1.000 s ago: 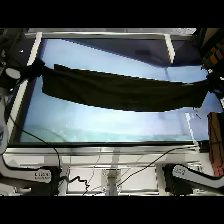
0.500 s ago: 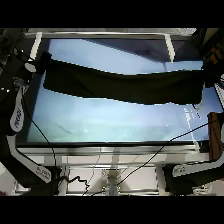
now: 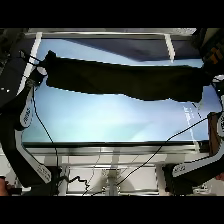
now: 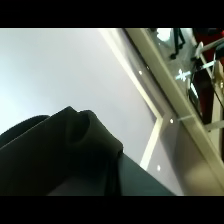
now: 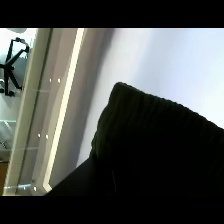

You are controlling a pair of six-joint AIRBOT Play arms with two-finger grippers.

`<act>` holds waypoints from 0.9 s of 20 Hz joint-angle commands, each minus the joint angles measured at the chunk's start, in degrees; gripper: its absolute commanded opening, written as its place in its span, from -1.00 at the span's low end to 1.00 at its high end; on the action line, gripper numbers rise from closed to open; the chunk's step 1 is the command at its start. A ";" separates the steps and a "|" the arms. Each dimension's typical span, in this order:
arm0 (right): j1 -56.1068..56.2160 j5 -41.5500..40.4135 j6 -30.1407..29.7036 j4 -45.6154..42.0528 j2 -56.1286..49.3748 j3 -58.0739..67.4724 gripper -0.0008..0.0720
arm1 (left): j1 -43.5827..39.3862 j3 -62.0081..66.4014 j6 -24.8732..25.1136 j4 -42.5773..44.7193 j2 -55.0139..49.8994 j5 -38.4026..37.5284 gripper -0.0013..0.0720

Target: Fold the clothes and pants, and hang the long-sleeved shirts on hangers.

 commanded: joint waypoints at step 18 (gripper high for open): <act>-2.99 22.12 -13.99 -3.08 7.08 0.04 0.90 | 7.67 -18.62 2.97 16.65 22.71 -42.10 0.18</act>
